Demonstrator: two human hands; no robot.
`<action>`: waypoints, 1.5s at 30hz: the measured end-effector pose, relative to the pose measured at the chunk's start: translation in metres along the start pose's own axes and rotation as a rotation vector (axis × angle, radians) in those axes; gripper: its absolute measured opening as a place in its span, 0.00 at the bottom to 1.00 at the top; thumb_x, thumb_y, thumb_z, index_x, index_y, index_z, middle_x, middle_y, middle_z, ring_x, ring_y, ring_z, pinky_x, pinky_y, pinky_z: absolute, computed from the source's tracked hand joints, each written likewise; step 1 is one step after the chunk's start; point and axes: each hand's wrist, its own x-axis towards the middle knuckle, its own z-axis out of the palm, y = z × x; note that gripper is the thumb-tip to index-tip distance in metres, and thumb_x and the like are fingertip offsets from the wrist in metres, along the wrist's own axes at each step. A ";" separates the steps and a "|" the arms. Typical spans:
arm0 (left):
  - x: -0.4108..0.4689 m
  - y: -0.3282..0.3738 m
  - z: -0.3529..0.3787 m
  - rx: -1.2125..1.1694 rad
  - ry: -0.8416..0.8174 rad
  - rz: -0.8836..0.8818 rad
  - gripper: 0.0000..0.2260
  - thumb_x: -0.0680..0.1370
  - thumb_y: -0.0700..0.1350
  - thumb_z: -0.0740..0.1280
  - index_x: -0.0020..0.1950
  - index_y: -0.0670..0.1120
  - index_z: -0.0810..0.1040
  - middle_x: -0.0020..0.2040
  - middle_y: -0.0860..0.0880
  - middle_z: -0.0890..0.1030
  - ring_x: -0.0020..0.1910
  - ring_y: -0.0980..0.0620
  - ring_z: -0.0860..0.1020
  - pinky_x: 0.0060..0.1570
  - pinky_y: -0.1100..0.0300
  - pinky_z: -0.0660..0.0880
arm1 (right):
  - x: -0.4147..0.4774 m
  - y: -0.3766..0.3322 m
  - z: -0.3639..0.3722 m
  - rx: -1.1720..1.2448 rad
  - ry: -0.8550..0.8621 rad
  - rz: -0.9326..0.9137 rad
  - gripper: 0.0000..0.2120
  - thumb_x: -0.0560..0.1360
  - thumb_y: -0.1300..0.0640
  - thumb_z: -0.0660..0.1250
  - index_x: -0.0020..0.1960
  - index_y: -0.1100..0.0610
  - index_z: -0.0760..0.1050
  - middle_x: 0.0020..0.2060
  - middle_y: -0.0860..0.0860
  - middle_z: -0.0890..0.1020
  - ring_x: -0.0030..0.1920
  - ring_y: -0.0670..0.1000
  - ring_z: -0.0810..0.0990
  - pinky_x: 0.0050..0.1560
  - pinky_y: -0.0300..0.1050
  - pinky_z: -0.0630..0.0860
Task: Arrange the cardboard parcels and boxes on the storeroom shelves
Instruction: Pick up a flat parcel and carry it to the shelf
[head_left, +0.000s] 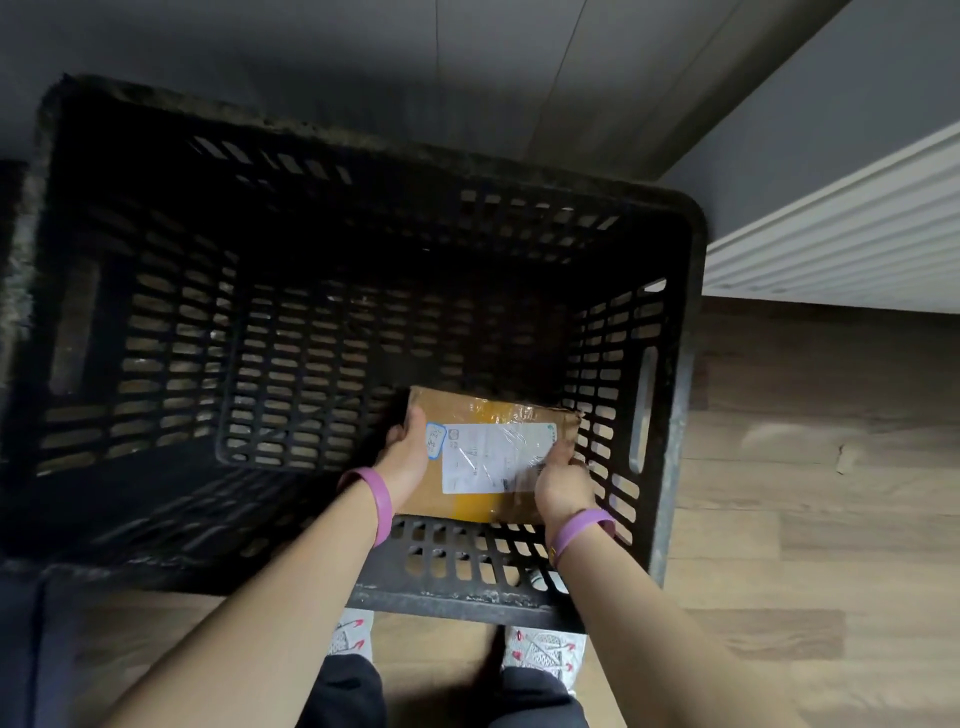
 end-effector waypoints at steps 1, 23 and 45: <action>0.001 0.000 0.000 0.010 -0.007 0.000 0.31 0.83 0.63 0.49 0.81 0.46 0.58 0.81 0.45 0.60 0.79 0.46 0.58 0.78 0.51 0.53 | -0.003 -0.002 -0.001 -0.059 -0.022 0.001 0.22 0.85 0.53 0.50 0.73 0.66 0.64 0.68 0.62 0.72 0.68 0.60 0.72 0.68 0.52 0.69; -0.225 0.092 -0.087 0.113 -0.075 0.208 0.26 0.86 0.57 0.49 0.80 0.45 0.59 0.80 0.46 0.60 0.79 0.48 0.58 0.75 0.57 0.54 | -0.206 -0.080 -0.094 -0.074 -0.191 -0.235 0.22 0.84 0.52 0.54 0.74 0.62 0.66 0.67 0.58 0.75 0.63 0.57 0.74 0.58 0.44 0.68; -0.747 0.217 -0.285 -0.392 0.327 0.577 0.30 0.84 0.62 0.50 0.79 0.44 0.62 0.79 0.46 0.64 0.78 0.46 0.63 0.78 0.49 0.56 | -0.704 -0.264 -0.348 -0.434 -0.357 -1.102 0.18 0.83 0.55 0.60 0.67 0.65 0.74 0.66 0.60 0.77 0.64 0.61 0.75 0.62 0.51 0.72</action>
